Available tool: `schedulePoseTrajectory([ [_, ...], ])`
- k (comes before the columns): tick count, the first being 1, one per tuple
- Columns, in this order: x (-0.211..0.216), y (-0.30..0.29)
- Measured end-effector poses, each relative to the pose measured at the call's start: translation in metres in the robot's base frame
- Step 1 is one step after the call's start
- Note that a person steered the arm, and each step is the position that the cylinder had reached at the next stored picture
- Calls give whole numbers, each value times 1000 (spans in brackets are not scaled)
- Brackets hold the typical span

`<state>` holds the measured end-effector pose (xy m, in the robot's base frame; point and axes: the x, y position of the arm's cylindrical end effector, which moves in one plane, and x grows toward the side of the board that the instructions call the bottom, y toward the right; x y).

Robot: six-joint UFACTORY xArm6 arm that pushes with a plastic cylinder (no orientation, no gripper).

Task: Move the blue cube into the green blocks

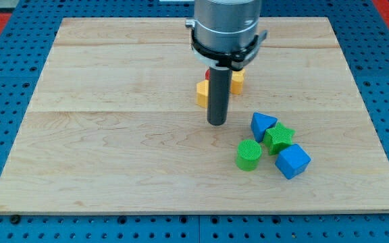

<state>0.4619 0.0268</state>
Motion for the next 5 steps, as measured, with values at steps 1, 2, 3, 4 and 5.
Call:
schedulePoseTrajectory([
  [1, -1, -1],
  [2, -1, 0],
  [3, 5, 5],
  [4, 45, -15],
  [5, 86, -40],
])
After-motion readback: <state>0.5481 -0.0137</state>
